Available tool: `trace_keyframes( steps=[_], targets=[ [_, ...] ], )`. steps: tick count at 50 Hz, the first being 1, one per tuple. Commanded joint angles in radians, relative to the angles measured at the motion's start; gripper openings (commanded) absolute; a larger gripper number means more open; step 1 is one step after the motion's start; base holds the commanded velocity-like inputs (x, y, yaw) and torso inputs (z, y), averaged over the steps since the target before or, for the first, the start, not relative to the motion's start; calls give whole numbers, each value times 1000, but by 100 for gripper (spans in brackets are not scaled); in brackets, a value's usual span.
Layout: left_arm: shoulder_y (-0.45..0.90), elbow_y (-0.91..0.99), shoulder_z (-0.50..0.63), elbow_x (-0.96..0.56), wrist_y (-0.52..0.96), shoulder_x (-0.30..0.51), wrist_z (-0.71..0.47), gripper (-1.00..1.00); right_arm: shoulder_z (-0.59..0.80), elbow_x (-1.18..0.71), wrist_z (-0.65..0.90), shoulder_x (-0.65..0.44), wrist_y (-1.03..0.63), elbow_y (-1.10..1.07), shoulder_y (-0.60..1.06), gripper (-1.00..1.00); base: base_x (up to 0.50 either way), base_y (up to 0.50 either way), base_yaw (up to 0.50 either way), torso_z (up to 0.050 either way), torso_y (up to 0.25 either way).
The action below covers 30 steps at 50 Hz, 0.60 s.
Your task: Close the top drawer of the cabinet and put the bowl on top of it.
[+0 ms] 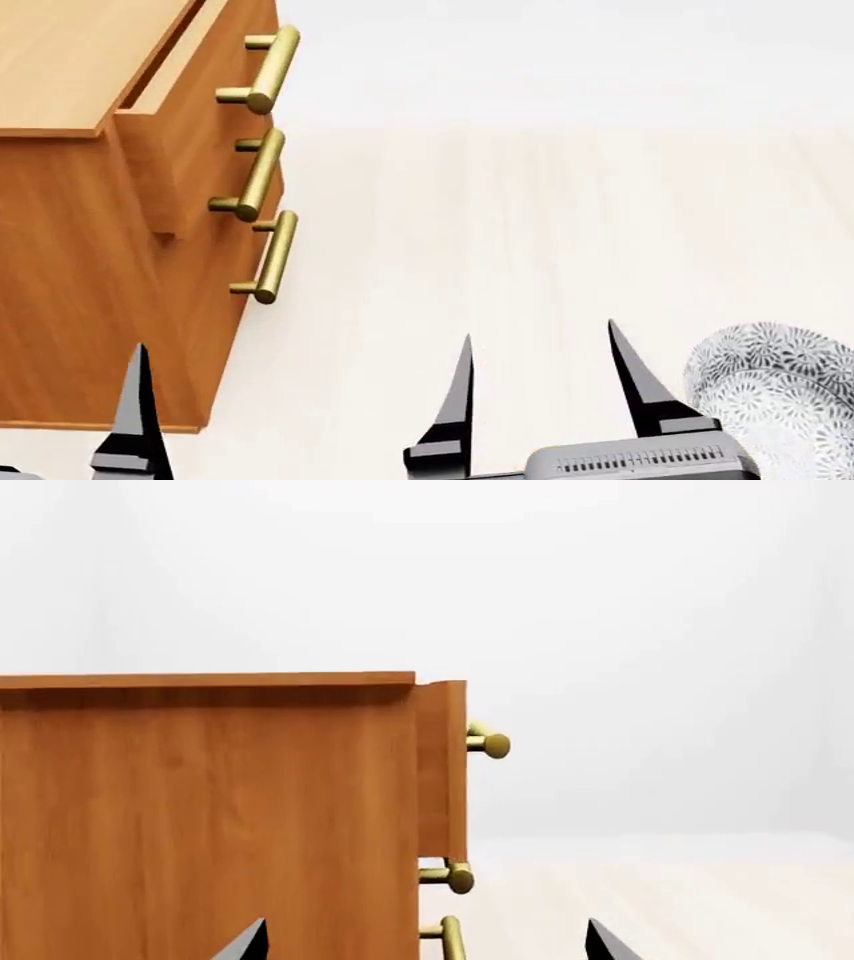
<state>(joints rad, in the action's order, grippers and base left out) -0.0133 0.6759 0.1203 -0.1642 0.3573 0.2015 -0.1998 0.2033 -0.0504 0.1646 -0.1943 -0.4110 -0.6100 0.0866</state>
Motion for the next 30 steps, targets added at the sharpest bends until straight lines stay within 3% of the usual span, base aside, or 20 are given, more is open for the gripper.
trace_keyframes(
  steps=[1,24,30],
  targets=[
    [0,6,3,-12,0,12,-12,100,11,-3,7,-9,-5,-6,4,100,500,0,0,0,15],
    [-10,33,5,-34,-2,39,-40,100,20,-5,33,-20,-23,-14,18,100,500,0,0,0,0],
    [-19,44,6,-37,-4,46,-47,100,17,-12,29,-21,-77,18,89,100,80,0,0,0,0]
  ],
)
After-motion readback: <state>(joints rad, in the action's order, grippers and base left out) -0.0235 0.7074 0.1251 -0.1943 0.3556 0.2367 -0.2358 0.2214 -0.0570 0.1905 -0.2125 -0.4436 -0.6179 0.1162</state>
